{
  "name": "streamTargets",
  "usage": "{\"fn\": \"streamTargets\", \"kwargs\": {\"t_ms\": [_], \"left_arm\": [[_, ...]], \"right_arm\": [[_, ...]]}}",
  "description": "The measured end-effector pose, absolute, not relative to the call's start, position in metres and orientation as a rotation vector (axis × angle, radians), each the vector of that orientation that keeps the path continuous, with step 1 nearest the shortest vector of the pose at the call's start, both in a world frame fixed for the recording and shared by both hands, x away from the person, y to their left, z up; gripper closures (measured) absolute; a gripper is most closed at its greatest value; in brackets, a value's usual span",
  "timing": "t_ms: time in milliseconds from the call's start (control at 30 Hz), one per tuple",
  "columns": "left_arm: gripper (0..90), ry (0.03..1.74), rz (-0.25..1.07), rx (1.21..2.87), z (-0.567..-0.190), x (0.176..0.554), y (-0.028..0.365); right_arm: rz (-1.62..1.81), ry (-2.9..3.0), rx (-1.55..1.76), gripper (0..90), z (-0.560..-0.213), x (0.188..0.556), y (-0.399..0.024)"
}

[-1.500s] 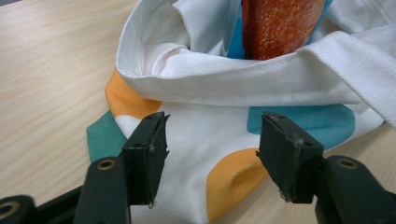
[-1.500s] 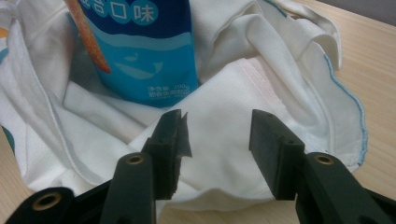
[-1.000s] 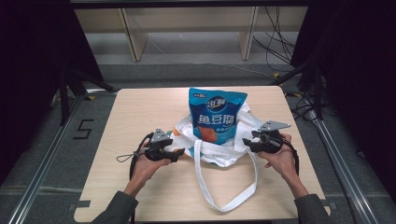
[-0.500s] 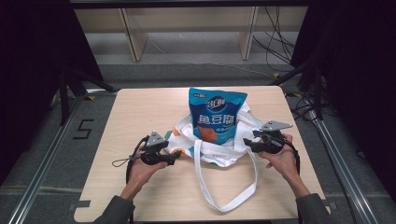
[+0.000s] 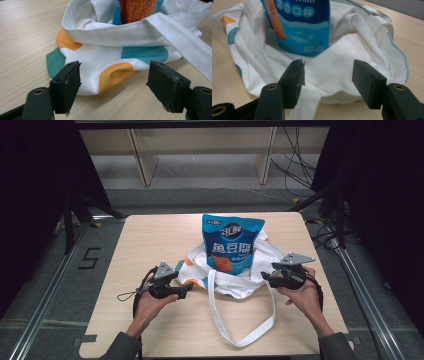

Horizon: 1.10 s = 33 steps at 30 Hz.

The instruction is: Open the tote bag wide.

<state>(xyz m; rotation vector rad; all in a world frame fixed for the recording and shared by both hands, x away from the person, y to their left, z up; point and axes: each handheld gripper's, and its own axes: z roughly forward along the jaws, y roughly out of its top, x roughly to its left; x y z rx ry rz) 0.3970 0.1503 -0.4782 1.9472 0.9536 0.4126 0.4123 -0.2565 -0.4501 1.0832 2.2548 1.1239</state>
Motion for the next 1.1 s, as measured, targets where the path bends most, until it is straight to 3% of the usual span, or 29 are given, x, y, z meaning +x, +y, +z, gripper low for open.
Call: {"fn": "streamTargets", "kwargs": {"t_ms": [1100], "left_arm": [[24.8, 0.891, 0.4, 1.934, -0.48, 0.338, 0.152]], "right_arm": [[1.173, 2.262, 1.036, 40.1, -0.452, 0.358, -0.262]]}}
